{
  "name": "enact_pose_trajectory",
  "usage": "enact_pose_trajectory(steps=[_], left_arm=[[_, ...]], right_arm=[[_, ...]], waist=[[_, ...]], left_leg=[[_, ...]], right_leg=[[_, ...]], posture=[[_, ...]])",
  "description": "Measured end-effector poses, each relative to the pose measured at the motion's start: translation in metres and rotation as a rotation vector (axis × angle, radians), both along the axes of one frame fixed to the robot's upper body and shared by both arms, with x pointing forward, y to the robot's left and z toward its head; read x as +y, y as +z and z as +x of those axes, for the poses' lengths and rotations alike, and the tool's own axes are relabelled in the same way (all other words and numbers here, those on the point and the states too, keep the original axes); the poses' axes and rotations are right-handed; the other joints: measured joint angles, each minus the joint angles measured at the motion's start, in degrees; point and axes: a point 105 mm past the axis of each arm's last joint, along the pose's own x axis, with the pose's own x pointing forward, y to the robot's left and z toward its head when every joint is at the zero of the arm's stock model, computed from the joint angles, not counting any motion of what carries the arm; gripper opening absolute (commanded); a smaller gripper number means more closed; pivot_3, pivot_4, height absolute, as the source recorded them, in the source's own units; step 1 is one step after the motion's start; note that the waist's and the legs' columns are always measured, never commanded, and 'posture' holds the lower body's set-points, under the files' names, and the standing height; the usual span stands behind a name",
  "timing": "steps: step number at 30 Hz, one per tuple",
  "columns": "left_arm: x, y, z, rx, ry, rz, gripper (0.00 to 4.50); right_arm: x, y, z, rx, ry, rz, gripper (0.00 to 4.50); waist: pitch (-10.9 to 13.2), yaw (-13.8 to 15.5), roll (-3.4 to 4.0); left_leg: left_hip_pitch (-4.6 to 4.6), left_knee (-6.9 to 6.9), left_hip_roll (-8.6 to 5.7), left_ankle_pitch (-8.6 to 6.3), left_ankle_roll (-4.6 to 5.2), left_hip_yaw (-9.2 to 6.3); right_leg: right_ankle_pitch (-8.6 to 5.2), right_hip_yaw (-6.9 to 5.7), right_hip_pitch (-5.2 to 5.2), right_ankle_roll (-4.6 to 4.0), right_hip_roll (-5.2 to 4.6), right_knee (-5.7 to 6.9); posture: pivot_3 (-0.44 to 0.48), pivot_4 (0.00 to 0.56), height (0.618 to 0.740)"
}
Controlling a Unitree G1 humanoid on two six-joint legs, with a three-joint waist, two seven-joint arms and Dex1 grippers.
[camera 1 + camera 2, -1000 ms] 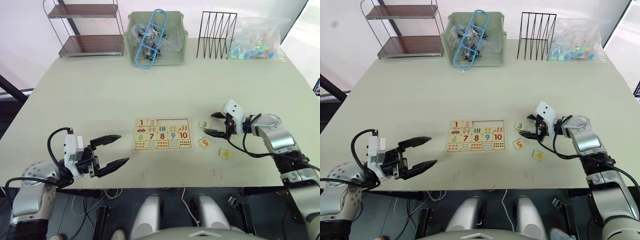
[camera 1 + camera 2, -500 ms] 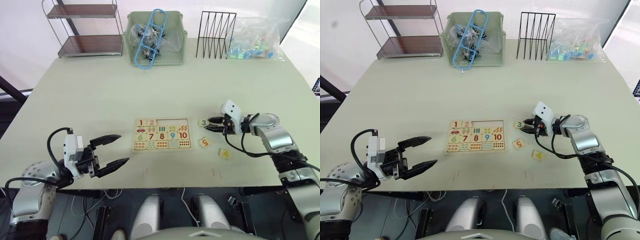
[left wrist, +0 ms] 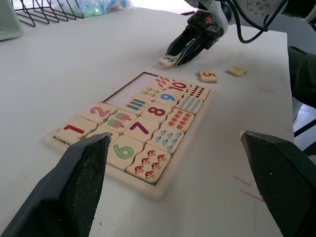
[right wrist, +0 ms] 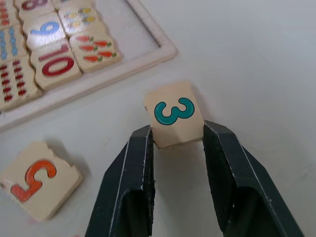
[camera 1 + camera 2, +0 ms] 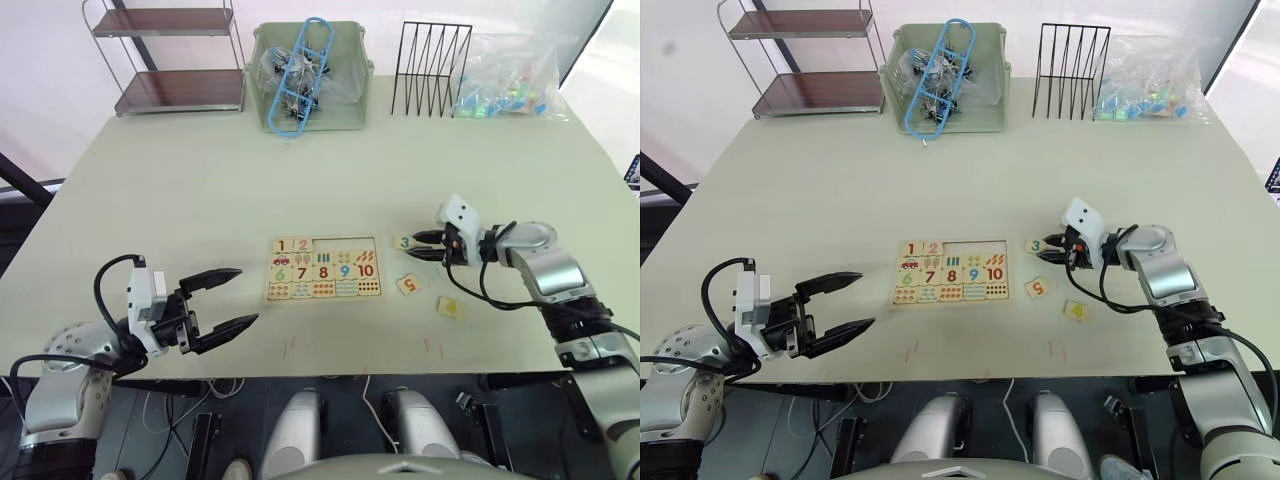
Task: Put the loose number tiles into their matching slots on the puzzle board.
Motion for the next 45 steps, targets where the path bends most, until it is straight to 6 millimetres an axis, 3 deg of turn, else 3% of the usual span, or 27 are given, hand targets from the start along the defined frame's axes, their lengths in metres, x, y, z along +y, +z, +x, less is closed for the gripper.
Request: enact_pose_trajectory(steps=[4, 13, 21, 26, 41, 45], left_arm=[[0.000, 0.000, 0.001, -0.002, 0.005, 0.000, 4.50], [0.001, 0.000, 0.001, 0.000, 0.019, -0.002, 4.50], [0.002, -0.003, -0.001, 0.011, 0.029, -0.002, 4.50], [0.003, -0.004, -0.003, 0.016, 0.039, 0.000, 4.50], [0.010, -0.004, -0.009, 0.013, 0.093, 0.010, 4.50], [0.013, -0.003, -0.010, 0.013, 0.106, 0.012, 4.50]], right_arm=[[0.018, 0.020, -0.002, -0.021, 0.031, -0.016, 0.88], [0.052, 0.042, -0.006, 0.012, 0.046, -0.084, 0.88], [0.089, 0.049, -0.011, 0.073, 0.090, -0.162, 0.88], [0.118, 0.048, -0.017, 0.073, 0.159, -0.199, 0.88], [0.149, 0.029, -0.005, 0.122, 0.106, -0.275, 0.88], [0.153, 0.032, -0.002, 0.110, 0.106, -0.281, 0.88]], waist=[[0.0, 0.0, 0.00], [0.0, -0.1, 0.03], [0.0, -0.2, 0.03], [0.0, -0.7, 0.02], [0.0, -1.4, 0.03], [0.0, -1.4, 0.03]], left_leg=[[-0.02, -0.05, 0.01, 0.00, 0.00, -0.03], [-0.10, -0.10, 0.01, 0.00, -0.01, -0.01], [-0.16, -0.41, 0.01, 0.01, -0.03, 0.07], [-0.19, -0.50, 0.01, 0.01, -0.03, 0.12], [-0.20, -0.59, 0.00, 0.03, -0.06, 0.12], [-0.20, -0.60, 0.00, 0.03, -0.07, 0.11]], right_leg=[[0.00, -0.02, -0.03, -0.01, -0.04, -0.02], [0.01, 0.01, -0.16, -0.04, -0.09, -0.01], [0.00, 0.06, -0.36, -0.09, -0.13, -0.03], [0.02, -0.05, -0.49, -0.12, -0.22, -0.02], [0.08, -0.16, -0.58, -0.20, -0.30, -0.01], [0.08, -0.17, -0.59, -0.21, -0.30, 0.00]], posture=[[0.000, 0.150, 0.739], [0.000, 0.150, 0.739], [0.000, 0.150, 0.739], [0.000, 0.150, 0.739], [0.000, 0.150, 0.739], [0.000, 0.150, 0.739]])
